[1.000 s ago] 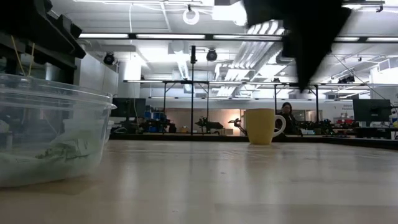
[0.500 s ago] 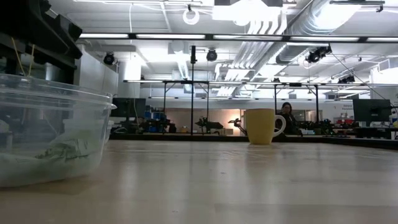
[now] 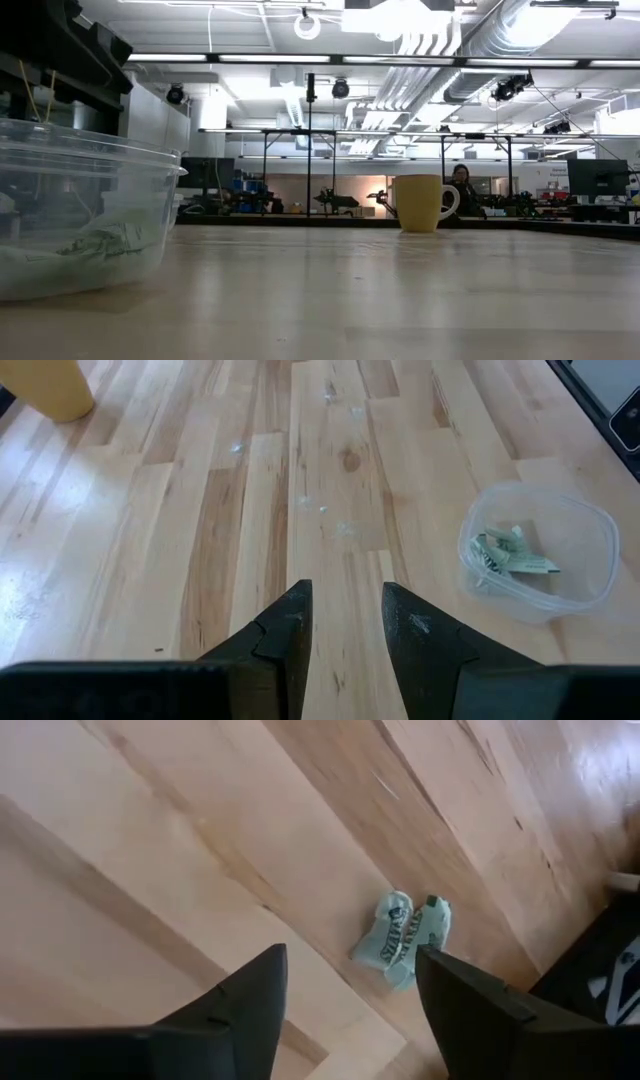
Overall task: Pick and place items into bin
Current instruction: Put the stevia packet into the bottom transparent bin
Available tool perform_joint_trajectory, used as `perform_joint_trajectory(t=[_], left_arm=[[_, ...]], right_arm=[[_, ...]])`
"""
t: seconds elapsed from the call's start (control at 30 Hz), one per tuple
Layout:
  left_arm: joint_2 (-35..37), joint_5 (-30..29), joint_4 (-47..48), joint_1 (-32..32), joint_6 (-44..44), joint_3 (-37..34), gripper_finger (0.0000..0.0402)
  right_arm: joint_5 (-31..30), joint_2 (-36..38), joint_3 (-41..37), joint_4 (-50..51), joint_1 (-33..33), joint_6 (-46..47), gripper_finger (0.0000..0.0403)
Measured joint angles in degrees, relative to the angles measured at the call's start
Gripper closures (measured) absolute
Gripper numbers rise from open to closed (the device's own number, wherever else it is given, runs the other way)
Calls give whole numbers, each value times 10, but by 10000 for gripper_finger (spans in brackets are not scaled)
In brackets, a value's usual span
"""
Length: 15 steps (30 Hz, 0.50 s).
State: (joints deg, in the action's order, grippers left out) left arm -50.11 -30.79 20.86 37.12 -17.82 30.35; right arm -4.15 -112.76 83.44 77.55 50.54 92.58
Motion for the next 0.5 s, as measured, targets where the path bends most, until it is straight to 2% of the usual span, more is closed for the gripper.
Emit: perform_joint_trajectory(t=[0.13,0.33,0.5], left_arm=[[0,0,0,0,-4,0,243],[0,0,1,0,-4,0,243],[0,5,3,0,-4,0,243]], right_arm=[[5,-13,-6,9,0,7,197],[77,-13,-68,-27,-19,48,199],[63,-13,-78,-53,-38,29,199]])
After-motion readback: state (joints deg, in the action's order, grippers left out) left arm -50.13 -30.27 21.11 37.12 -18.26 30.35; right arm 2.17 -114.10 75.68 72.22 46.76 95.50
